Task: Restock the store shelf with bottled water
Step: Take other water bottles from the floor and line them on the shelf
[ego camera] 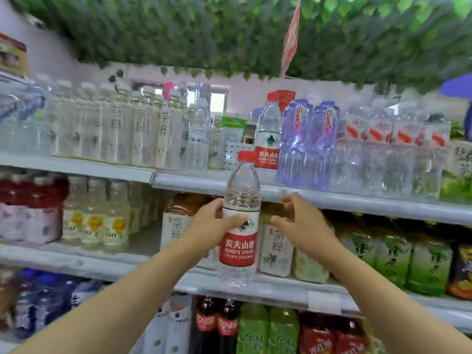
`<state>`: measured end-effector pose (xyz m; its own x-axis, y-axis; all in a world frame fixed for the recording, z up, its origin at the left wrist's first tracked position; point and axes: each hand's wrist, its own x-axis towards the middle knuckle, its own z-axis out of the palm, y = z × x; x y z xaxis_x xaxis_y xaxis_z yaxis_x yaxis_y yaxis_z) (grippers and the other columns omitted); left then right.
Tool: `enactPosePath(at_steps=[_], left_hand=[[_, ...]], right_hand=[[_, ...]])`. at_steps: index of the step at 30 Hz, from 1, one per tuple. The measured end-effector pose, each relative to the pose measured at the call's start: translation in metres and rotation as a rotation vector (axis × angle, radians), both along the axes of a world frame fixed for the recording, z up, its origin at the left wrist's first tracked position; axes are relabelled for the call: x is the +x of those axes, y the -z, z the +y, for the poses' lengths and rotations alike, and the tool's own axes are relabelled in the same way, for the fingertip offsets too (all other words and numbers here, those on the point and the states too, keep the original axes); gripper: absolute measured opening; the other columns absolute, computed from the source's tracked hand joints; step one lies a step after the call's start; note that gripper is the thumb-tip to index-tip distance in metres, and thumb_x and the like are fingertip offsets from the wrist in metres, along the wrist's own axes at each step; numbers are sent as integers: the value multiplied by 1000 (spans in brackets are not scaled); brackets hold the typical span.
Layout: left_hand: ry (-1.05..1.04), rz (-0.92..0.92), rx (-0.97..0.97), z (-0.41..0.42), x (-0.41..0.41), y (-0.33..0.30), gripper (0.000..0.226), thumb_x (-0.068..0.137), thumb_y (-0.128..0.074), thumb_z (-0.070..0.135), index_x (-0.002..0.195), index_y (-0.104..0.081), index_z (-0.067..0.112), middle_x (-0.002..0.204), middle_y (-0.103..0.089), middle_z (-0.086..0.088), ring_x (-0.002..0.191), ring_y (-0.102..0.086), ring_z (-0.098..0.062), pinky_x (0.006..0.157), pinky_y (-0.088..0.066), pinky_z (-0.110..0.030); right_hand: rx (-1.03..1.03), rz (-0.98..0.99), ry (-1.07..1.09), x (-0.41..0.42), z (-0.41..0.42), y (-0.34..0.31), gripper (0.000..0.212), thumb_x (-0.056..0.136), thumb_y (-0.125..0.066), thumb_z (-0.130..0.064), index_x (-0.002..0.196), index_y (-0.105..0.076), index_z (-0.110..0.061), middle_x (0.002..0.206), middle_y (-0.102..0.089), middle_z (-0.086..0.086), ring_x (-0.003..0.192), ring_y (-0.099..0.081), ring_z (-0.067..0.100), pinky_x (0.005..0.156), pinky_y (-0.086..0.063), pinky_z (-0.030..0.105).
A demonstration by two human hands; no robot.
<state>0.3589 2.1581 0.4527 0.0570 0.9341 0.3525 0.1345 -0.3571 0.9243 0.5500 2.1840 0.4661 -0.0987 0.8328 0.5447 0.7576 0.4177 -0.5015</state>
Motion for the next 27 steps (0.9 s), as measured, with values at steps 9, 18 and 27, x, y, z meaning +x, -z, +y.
enactPosePath(at_steps=[9, 18, 27], left_hand=[[-26, -29, 164, 56, -62, -93, 32, 86, -63, 32, 109, -42, 26, 86, -60, 6, 75, -61, -11, 61, -48, -24], [36, -65, 246, 135, -66, -149, 31, 87, -64, 26, 111, -51, 12, 87, -62, 2, 70, -61, -10, 52, -45, -22], [36, -32, 192, 187, -59, -153, 23, 89, -62, 24, 105, -52, 11, 84, -62, -1, 65, -59, -10, 47, -42, -20]], right_hand=[[171, -292, 81, -61, 59, -32, 63, 88, -61, -39, 141, -31, -25, 142, -31, -2, 131, -27, 17, 111, -28, 36], [331, -473, 284, -81, 102, -24, 60, 87, -51, -56, 137, -41, -23, 139, -38, -3, 128, -28, 19, 108, -30, 37], [469, -487, 290, -73, 120, -16, 53, 79, -39, -62, 113, -54, -24, 110, -52, -9, 108, -32, 13, 88, -37, 32]])
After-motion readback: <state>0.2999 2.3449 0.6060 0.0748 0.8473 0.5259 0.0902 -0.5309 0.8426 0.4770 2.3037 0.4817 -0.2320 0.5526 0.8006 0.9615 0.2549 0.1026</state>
